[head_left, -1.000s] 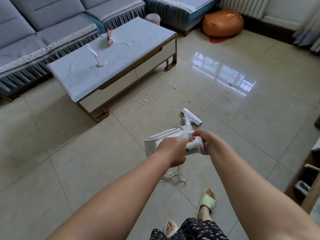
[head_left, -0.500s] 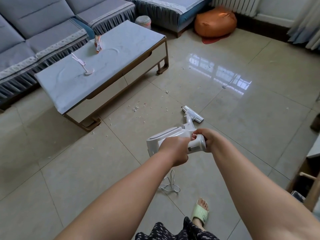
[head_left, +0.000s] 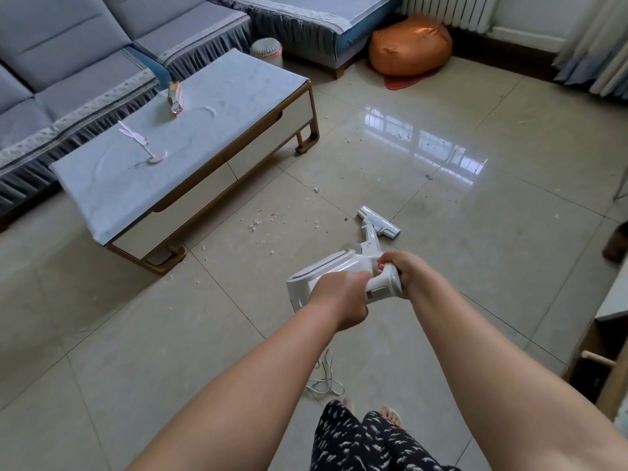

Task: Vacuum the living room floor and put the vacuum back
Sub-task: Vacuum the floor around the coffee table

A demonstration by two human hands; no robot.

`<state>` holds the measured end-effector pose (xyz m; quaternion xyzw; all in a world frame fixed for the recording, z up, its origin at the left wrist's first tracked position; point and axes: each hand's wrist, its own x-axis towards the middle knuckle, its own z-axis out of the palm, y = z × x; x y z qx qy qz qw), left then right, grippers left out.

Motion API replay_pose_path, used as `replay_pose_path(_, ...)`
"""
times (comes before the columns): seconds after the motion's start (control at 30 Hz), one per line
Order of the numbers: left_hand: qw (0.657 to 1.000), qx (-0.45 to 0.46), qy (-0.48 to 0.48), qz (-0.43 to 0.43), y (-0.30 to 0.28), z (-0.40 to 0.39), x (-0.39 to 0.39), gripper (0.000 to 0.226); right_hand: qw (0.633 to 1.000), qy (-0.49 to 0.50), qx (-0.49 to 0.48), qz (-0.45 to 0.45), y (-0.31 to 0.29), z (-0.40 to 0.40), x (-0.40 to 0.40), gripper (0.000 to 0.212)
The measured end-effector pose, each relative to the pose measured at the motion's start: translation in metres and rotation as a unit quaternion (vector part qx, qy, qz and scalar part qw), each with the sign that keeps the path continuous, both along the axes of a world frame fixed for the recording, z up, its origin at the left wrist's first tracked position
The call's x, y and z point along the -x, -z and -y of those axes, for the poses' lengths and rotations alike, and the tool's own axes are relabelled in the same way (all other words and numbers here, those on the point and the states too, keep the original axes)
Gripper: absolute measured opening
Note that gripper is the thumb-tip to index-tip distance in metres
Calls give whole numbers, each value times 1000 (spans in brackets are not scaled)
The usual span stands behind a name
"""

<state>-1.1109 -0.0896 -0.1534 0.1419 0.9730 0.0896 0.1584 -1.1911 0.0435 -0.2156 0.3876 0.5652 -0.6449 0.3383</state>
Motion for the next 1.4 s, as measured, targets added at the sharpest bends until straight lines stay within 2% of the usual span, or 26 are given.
replay_pose_path(0.27,1000,-20,-4,-3,6,0,47,32,1000,-14,-20,6,-7,-1,48,16)
replay_pose_path(0.9,998,-59,31,17,18,13,187,32,996,44,-75,-5,-5,4,173,16)
replay_pose_path(1.4,996,-70,41,33,23,-34,271,35,995,55,-83,7,1,-44,255,14)
